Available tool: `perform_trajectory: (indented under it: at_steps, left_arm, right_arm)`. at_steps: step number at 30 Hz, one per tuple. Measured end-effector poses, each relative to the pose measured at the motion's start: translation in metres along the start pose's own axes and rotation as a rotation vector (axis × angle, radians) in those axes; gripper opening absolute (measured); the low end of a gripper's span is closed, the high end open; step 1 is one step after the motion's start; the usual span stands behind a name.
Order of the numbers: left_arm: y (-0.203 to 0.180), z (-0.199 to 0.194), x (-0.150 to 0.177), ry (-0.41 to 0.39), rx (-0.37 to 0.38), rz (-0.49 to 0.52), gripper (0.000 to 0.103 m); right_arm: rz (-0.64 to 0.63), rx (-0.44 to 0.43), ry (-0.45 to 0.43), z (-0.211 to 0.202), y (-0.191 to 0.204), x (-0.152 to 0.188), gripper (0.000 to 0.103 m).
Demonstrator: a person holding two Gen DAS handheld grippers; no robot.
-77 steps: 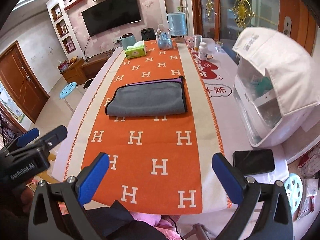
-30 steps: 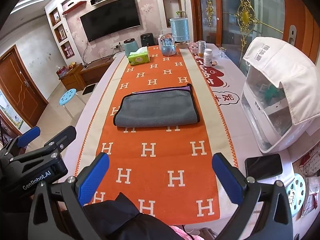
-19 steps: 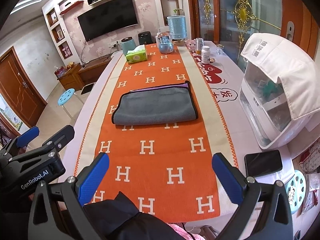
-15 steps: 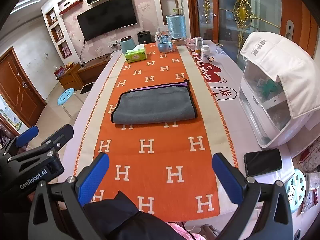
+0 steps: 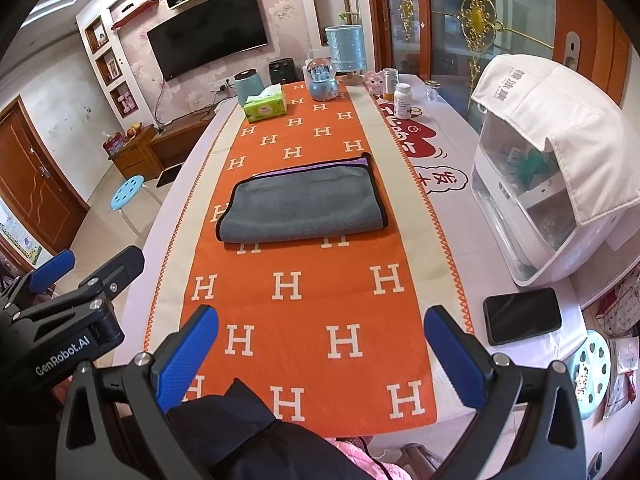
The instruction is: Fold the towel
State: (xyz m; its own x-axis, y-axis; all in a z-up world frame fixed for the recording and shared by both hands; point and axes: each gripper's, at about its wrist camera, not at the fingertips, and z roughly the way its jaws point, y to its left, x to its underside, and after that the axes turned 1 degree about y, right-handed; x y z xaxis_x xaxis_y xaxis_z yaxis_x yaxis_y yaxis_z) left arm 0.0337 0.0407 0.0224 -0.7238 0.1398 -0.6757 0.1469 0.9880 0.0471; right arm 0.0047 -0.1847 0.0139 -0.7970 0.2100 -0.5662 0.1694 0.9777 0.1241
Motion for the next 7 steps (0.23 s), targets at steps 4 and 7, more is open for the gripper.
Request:
perform_trajectory:
  at_steps: [4,7]
  left_arm:
    - [-0.0004,0.0,0.0002,0.001,0.0,0.0,0.102]
    - [-0.0001,-0.0002,0.0008,0.002,-0.001,0.001,0.102]
  right_arm:
    - [0.003,0.001,0.002,-0.0007,-0.0002,0.0002,0.103]
    - [0.002,0.0,0.002,-0.0009,-0.0004,0.0004,0.103]
